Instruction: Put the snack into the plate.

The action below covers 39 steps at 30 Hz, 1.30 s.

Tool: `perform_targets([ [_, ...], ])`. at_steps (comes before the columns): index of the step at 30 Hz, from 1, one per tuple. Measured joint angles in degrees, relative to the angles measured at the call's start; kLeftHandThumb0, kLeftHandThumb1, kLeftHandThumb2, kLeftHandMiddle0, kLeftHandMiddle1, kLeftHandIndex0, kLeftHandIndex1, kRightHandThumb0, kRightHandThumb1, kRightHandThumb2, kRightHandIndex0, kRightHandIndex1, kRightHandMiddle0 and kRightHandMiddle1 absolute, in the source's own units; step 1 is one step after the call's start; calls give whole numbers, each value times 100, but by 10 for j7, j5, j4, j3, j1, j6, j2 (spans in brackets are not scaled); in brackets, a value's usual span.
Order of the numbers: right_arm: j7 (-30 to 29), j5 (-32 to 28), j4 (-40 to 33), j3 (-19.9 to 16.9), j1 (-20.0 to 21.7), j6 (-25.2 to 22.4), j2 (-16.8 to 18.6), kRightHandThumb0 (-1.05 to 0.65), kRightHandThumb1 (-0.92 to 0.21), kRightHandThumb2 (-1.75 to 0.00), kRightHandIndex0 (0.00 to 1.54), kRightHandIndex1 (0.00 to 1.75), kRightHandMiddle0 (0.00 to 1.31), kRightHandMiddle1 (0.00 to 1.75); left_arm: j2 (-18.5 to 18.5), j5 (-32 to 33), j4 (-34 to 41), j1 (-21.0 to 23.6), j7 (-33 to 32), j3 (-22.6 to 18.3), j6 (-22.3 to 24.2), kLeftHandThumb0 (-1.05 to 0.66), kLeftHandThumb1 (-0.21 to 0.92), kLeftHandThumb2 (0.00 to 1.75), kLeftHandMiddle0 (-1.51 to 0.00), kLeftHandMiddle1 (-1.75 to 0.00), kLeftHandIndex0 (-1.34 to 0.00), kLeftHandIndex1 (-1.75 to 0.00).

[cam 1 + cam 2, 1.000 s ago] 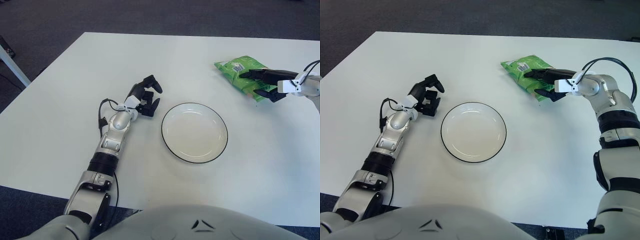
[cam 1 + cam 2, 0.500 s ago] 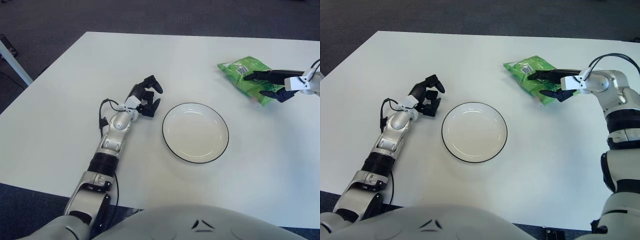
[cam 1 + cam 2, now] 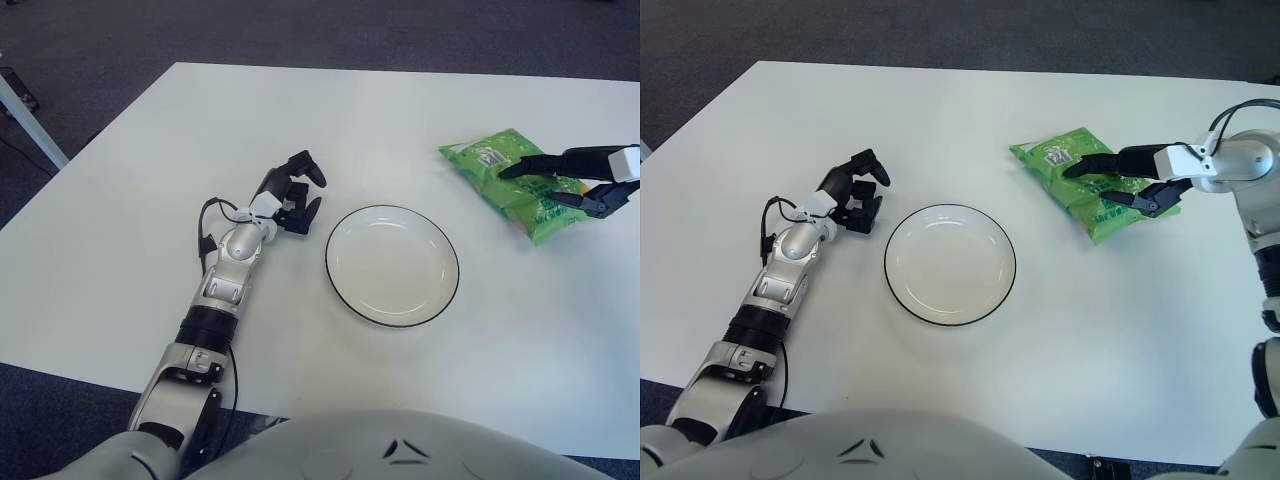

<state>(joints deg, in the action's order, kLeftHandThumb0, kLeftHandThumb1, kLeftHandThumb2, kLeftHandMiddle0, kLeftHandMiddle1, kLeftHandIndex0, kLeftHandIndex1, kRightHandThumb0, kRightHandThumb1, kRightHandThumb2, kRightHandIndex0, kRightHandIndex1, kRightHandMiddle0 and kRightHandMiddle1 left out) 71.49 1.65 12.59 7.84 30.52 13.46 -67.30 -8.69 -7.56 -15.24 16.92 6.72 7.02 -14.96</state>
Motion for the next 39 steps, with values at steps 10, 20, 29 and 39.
perform_targets([
  [10,72,-7,-83,-24,-29,-83,-63,-101,-92,-113,4,2,0,14,-2,-9,-4,-1,-5,3,-4,-46,36,126,-126,-175,-58,-175],
  [20,45,-10,-187,-110,-73,-165,-87,-101,-92,-109,17,10,0,4,-4,-8,-8,-1,-3,1,-7,-46,37,126,-127,-175,-57,-175],
  [29,-26,-8,-204,-158,-99,-152,-70,-98,-92,-104,16,33,0,11,-3,-15,-8,-1,-5,2,-11,-46,37,126,-126,-175,-57,-175],
  [39,-51,-17,-196,-173,-123,-133,-51,-96,-92,-99,11,42,0,15,-3,-14,-6,-1,-5,1,-11,-46,37,125,-125,-175,-57,-175],
])
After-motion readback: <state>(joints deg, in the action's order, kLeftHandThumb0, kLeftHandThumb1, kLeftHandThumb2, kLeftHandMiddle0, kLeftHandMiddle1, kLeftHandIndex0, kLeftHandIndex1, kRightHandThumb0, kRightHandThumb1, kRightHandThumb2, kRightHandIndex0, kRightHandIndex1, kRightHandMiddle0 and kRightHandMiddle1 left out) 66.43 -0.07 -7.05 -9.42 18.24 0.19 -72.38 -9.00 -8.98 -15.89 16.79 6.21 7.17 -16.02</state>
